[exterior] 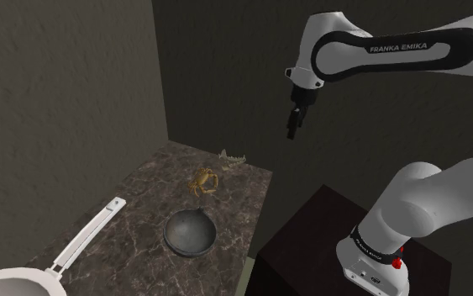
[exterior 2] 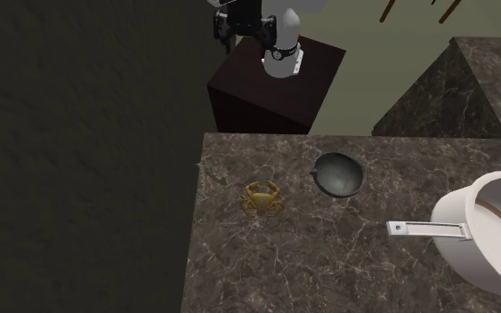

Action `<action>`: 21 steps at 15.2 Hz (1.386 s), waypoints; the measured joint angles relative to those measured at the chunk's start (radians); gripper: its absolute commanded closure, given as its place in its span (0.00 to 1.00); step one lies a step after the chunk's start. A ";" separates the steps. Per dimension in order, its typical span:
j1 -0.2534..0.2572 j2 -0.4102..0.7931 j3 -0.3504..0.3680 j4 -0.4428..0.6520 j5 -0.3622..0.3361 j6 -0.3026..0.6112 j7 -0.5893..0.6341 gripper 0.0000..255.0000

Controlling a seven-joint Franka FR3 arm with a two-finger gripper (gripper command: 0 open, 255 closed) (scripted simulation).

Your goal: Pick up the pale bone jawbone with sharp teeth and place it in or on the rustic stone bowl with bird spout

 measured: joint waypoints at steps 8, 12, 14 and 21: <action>0.005 0.279 -0.016 0.038 -0.079 0.242 -0.141 0.00; 0.001 0.428 -0.023 0.079 -0.124 0.353 -0.206 0.00; -0.001 0.500 -0.026 0.109 -0.147 0.398 -0.236 0.00; -0.001 0.791 -0.028 0.270 -0.235 0.535 -0.312 0.00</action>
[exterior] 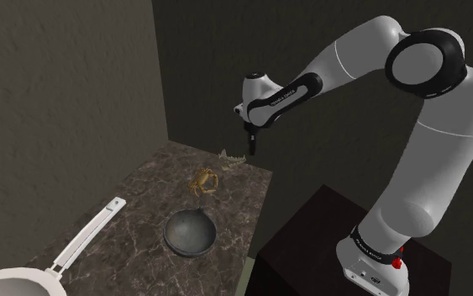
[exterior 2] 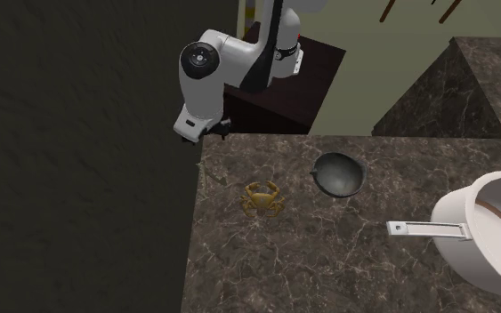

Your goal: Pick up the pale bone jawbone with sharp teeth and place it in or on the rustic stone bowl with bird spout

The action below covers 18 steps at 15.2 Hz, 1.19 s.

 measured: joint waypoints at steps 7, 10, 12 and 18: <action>0.023 0.235 0.011 0.187 -0.081 0.057 -0.056 0.00; 0.026 0.272 0.011 0.201 -0.095 0.091 -0.053 0.00; 0.024 0.286 0.011 0.202 -0.102 0.113 -0.053 0.00; 0.024 0.333 0.012 0.219 -0.115 0.149 -0.043 0.00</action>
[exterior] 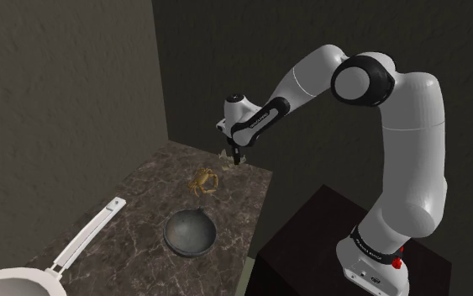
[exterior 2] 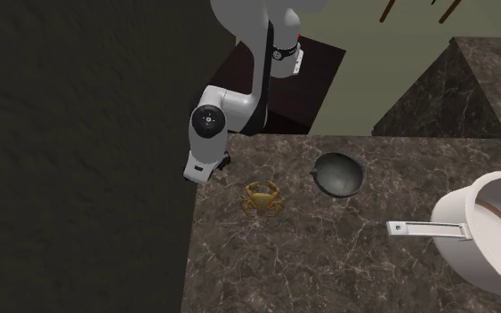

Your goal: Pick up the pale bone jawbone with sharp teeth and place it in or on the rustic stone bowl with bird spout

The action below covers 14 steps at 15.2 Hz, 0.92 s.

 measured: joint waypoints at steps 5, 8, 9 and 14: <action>-0.010 0.001 0.000 -0.006 -0.006 0.025 -0.006 1.00; -0.019 0.006 -0.011 -0.021 -0.008 0.025 -0.004 1.00; -0.019 0.001 -0.012 -0.027 -0.009 0.024 -0.001 1.00; -0.020 0.005 -0.012 -0.020 -0.005 0.006 -0.002 1.00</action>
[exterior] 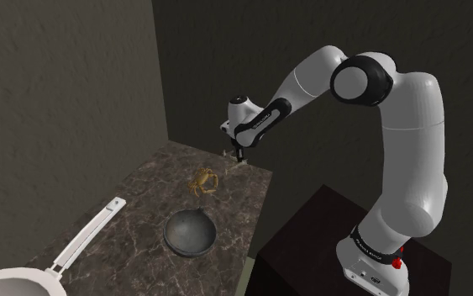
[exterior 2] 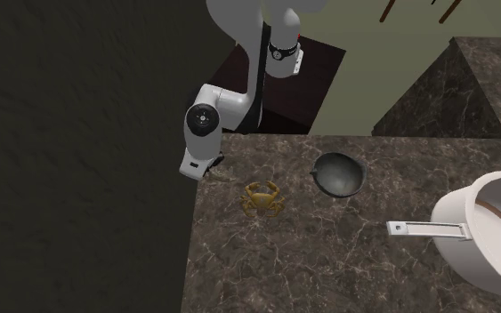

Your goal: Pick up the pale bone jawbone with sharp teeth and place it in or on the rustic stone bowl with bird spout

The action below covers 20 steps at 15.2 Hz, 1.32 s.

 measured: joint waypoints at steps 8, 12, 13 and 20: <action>-0.006 -0.055 0.013 0.006 0.020 -0.078 -0.023 1.00; -0.011 -0.099 0.021 0.005 0.033 -0.120 -0.040 1.00; -0.012 -0.107 0.022 0.007 0.035 -0.129 -0.042 1.00; -0.017 -0.172 0.032 0.017 0.055 -0.203 -0.066 1.00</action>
